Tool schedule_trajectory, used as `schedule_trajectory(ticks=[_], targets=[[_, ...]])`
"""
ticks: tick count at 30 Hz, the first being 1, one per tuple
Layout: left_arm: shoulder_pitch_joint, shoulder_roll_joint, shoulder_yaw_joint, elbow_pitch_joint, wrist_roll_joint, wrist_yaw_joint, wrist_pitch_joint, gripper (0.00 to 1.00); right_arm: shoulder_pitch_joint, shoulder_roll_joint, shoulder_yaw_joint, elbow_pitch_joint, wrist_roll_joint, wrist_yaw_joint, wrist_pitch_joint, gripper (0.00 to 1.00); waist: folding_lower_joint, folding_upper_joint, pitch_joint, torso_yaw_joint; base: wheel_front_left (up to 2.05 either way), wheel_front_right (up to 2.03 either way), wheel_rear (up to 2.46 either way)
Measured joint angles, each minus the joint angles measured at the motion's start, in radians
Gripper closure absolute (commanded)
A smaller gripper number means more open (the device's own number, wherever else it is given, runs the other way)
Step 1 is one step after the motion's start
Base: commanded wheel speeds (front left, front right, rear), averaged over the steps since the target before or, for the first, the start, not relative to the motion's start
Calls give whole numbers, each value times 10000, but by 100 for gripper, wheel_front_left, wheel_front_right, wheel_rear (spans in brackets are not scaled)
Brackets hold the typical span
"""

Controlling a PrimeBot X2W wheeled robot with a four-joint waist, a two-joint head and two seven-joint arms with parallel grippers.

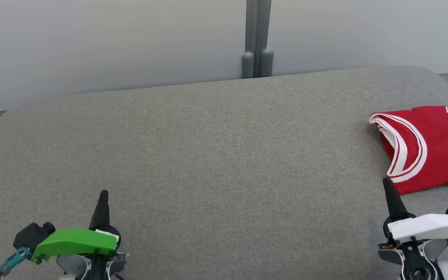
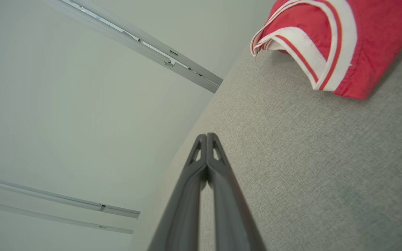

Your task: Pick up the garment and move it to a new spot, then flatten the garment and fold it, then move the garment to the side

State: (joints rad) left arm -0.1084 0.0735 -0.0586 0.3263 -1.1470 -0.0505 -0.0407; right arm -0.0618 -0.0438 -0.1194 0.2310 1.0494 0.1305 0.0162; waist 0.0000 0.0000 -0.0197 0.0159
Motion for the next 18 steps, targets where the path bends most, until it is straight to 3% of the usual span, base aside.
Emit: schedule_trajectory(ticks=[18], targets=[[-241, -71, 284, 8, -1486, -244, 397, 100, -82, -8, -255, 35, 1733, 0, 370, 100, 0, 0, 65, -42, 0, 0, 0]])
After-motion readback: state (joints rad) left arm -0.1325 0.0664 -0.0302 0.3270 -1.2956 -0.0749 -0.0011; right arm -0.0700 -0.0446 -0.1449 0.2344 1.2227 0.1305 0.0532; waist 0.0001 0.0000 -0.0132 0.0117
